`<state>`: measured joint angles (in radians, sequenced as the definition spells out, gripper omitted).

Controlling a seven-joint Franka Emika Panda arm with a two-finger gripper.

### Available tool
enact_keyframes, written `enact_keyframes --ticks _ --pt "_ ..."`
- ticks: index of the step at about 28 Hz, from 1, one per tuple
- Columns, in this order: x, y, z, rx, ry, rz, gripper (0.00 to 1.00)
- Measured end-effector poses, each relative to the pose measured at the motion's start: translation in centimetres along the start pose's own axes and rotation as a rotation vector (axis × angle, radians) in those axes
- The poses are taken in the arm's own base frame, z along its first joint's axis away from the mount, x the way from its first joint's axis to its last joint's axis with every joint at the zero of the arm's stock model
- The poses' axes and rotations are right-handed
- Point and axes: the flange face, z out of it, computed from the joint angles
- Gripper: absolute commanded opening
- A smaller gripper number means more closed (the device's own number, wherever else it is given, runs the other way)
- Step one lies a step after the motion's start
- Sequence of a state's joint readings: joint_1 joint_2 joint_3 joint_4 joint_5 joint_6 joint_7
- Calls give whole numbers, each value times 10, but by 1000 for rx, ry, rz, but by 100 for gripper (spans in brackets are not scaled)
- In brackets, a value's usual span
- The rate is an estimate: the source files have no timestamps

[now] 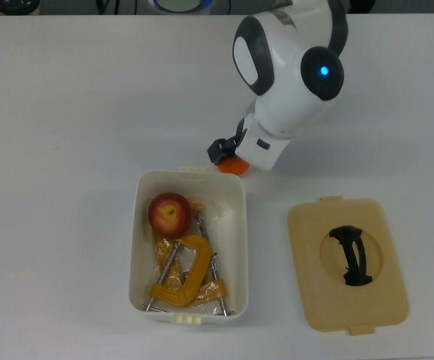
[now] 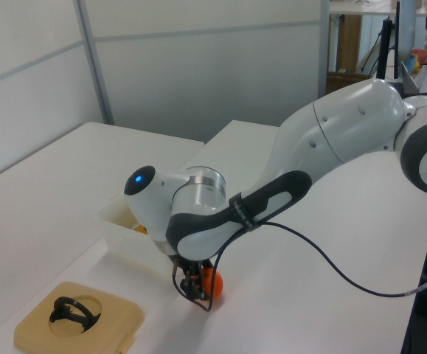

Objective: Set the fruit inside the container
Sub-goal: 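Carry the orange into the white container and open the gripper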

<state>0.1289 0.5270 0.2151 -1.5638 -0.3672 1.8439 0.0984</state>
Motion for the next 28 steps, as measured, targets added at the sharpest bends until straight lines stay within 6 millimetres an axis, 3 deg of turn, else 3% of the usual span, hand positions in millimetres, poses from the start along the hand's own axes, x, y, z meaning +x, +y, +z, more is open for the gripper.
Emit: enact_keyframes --ticks 2,6,8,10,13,18,21,23,26,28 --pt "-3 5 -14 -5 3 15 0" --pt "-15 23 -66 10 56 65 0" --pt "-22 38 -92 25 97 106 0" --pt "-26 52 -106 31 122 147 0" --pt "-29 80 -120 40 165 218 0" --pt "-22 119 -127 65 295 359 0" --pt "-15 131 -127 78 363 427 2" --pt "-8 133 -124 90 408 462 31" --pt "-2 132 -119 100 425 479 100" --pt "1 130 -112 103 419 481 100"
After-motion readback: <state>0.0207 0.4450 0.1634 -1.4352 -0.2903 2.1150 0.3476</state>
